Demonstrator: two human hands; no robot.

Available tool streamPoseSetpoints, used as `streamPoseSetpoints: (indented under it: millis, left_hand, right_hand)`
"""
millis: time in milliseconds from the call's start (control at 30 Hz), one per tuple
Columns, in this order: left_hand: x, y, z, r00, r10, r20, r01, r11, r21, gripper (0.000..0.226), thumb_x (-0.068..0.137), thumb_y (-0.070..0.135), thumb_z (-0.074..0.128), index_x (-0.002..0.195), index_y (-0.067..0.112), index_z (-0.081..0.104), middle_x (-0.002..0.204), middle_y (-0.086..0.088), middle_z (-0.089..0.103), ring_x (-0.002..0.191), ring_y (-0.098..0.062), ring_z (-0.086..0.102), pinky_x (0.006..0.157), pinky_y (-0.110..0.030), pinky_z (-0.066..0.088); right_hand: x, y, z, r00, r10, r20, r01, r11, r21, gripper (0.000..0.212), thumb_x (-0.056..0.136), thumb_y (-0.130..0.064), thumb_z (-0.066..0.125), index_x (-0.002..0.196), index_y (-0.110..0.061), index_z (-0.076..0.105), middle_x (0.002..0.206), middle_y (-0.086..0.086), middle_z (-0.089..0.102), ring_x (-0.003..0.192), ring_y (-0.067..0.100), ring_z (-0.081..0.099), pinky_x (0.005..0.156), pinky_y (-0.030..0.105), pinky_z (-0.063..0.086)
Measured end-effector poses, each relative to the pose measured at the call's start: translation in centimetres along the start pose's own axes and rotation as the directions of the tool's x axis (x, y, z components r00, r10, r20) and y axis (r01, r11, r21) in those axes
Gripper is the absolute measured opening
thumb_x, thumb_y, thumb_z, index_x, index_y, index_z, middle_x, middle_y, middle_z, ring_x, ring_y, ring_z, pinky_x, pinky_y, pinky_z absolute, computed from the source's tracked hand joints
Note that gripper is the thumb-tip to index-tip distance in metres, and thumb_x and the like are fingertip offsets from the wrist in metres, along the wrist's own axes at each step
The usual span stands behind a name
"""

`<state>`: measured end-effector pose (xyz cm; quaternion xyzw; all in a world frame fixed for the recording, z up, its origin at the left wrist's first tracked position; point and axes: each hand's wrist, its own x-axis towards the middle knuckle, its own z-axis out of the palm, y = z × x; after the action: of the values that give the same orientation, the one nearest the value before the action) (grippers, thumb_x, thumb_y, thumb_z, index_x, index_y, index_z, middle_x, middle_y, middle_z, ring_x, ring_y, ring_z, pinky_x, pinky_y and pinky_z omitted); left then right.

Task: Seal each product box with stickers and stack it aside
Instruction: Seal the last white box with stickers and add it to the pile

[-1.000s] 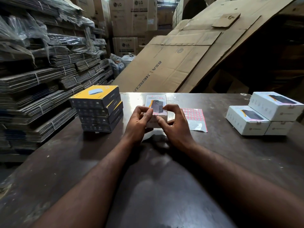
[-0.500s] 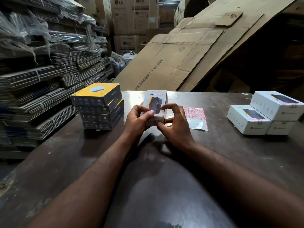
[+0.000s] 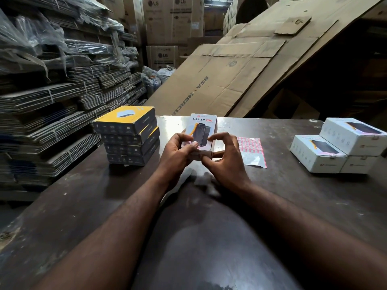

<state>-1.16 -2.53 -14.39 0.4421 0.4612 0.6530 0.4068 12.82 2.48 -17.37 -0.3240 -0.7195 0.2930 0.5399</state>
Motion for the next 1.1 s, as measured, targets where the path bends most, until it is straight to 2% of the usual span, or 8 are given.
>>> streamPoseSetpoints:
  millis: [333,467,567,633,767,933,1033,1100]
  left_hand:
    - [0.2,-0.4,0.3,0.998,-0.057,0.022,0.058,0.998,-0.032,0.014,0.103,0.010,0.052,0.095,0.022,0.054,0.088,0.003,0.065,0.078,-0.012,0.060,0.072,-0.028,0.046]
    - [0.2,-1.0,0.0,0.994,0.111,0.012,-0.112,0.981,0.156,0.015,0.094,0.016,0.070,0.102,0.023,0.059,0.102,-0.003,0.065,0.084,-0.014,0.070,0.078,-0.039,0.060]
    - [0.0,-1.0,-0.4,0.979,0.205,-0.017,-0.194,0.946,0.259,0.021,0.089,0.020,0.077,0.099,0.032,0.064,0.102,-0.003,0.067,0.090,-0.021,0.073,0.071,-0.045,0.064]
    - [-0.1,-0.8,-0.4,0.974,0.226,-0.034,-0.207,0.937,0.282,0.020,0.089,0.021,0.077,0.099,0.032,0.064,0.103,-0.003,0.067,0.094,-0.026,0.072,0.066,-0.043,0.064]
    - [0.0,-0.9,-0.3,0.978,0.210,0.002,-0.199,0.923,0.330,0.025,0.093,0.009,0.071,0.104,0.030,0.062,0.110,-0.003,0.069,0.094,-0.024,0.074,0.071,-0.043,0.064]
    - [0.0,-0.8,-0.3,0.986,0.118,0.121,-0.142,0.968,0.209,0.039,0.098,-0.012,0.049,0.112,0.023,0.060,0.120,-0.008,0.065,0.102,-0.019,0.070,0.087,-0.034,0.060]
    - [-0.1,-0.4,-0.2,0.994,0.046,0.097,-0.055,0.994,0.092,0.018,0.104,0.007,0.050,0.110,0.020,0.062,0.109,-0.008,0.065,0.093,-0.016,0.067,0.078,-0.028,0.059]
    - [0.0,-0.3,-0.1,0.998,0.024,0.053,-0.026,0.999,0.044,0.008,0.103,0.018,0.055,0.106,0.019,0.062,0.102,-0.006,0.065,0.088,-0.016,0.067,0.076,-0.030,0.059]
  right_hand:
    - [0.2,0.2,-0.3,1.000,0.019,-0.003,-0.019,0.998,-0.055,0.047,0.076,-0.021,0.077,0.106,-0.048,0.052,0.121,-0.008,0.050,0.079,0.016,0.073,0.070,0.042,0.061]
    - [0.4,0.2,-0.2,1.000,0.019,-0.025,-0.020,0.999,-0.028,0.043,0.082,-0.030,0.081,0.113,-0.043,0.054,0.123,-0.004,0.054,0.070,0.006,0.071,0.066,0.026,0.059]
    - [0.4,0.2,-0.3,1.000,0.025,-0.015,-0.025,1.000,0.000,0.043,0.084,-0.027,0.080,0.117,-0.037,0.056,0.122,-0.002,0.054,0.066,0.003,0.068,0.058,0.017,0.052]
    - [0.5,0.3,-0.3,1.000,0.018,0.001,-0.018,1.000,0.004,0.043,0.085,-0.021,0.079,0.118,-0.037,0.055,0.122,0.001,0.054,0.064,0.004,0.067,0.057,0.021,0.055]
    - [0.7,0.6,-0.3,0.999,0.045,0.001,-0.045,0.999,0.024,0.036,0.085,-0.029,0.071,0.115,-0.041,0.055,0.123,0.001,0.055,0.065,0.014,0.068,0.063,0.047,0.061]
    - [0.6,0.8,-0.3,0.995,0.075,-0.069,-0.076,0.997,0.000,0.036,0.084,-0.048,0.075,0.111,-0.044,0.051,0.118,-0.011,0.054,0.073,0.022,0.068,0.064,0.048,0.061]
    - [0.7,0.6,-0.2,0.995,0.070,-0.065,-0.072,0.997,-0.031,0.038,0.085,-0.047,0.077,0.113,-0.042,0.051,0.119,-0.009,0.054,0.071,0.017,0.068,0.065,0.044,0.062]
    - [0.5,0.5,-0.2,0.998,0.038,-0.043,-0.039,0.999,-0.022,0.039,0.087,-0.037,0.078,0.116,-0.037,0.052,0.122,-0.003,0.053,0.073,0.013,0.069,0.065,0.031,0.062]
